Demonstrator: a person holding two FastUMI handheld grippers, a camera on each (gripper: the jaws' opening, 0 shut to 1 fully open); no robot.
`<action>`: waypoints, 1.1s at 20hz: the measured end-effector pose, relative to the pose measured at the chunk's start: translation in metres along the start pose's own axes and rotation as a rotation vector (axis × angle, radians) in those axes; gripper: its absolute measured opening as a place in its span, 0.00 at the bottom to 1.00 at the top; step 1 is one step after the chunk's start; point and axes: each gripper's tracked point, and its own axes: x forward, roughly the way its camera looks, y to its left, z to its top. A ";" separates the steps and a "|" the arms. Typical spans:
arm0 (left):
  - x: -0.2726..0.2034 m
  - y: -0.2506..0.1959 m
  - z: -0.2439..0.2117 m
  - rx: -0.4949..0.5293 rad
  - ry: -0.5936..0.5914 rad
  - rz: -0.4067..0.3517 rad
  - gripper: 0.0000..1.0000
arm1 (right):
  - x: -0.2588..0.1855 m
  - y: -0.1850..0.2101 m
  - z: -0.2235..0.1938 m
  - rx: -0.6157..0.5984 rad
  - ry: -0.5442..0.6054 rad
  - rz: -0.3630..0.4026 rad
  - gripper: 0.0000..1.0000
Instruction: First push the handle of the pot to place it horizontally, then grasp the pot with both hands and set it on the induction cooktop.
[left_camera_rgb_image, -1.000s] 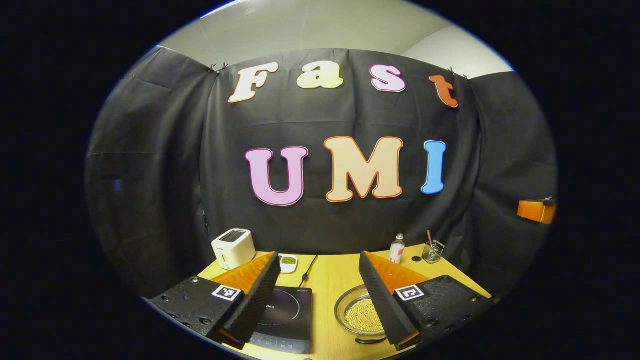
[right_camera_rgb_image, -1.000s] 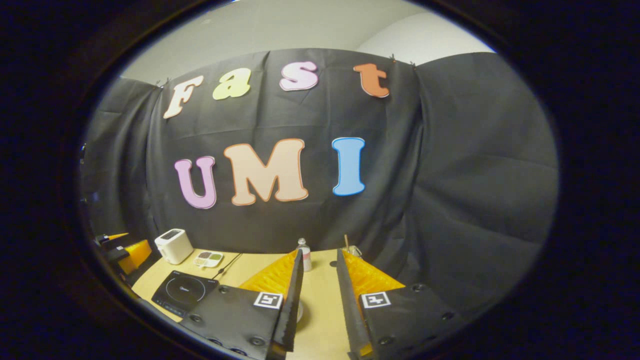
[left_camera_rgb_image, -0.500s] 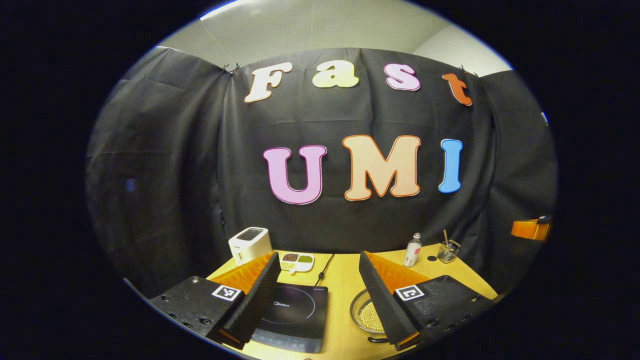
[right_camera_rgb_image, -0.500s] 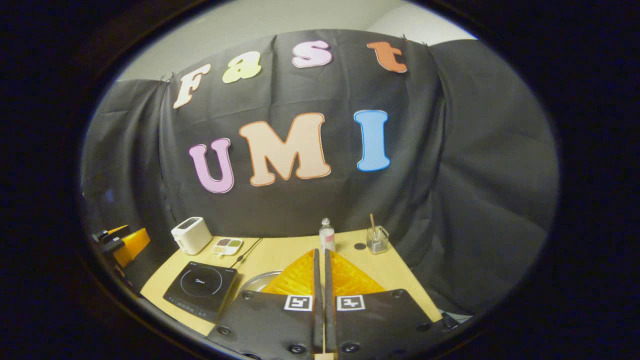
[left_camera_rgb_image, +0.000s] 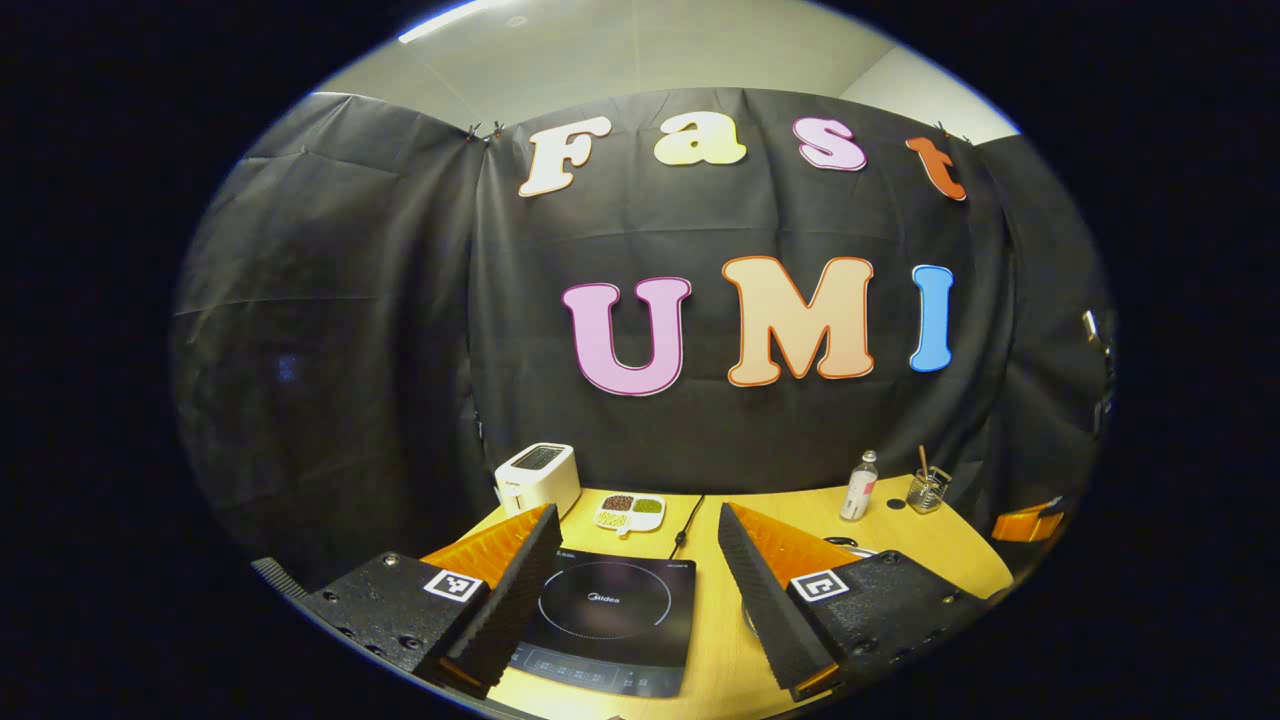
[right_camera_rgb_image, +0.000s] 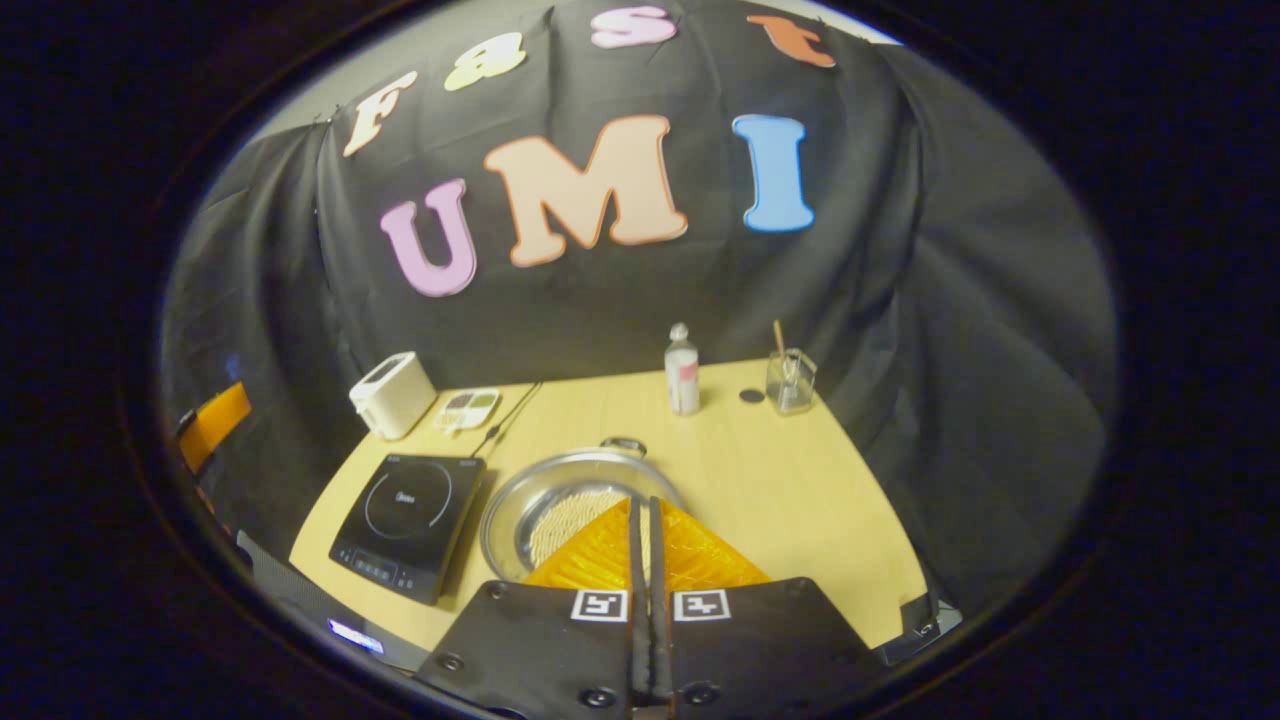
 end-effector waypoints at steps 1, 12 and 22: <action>-0.001 0.004 -0.004 0.000 0.006 0.001 0.96 | 0.003 0.004 -0.011 -0.006 0.026 0.003 0.03; 0.006 0.041 -0.037 -0.032 0.076 -0.028 0.96 | 0.025 0.037 -0.121 -0.066 0.355 -0.024 0.03; 0.014 0.056 -0.070 -0.033 0.116 -0.090 0.96 | 0.060 0.056 -0.196 -0.049 0.547 -0.064 0.00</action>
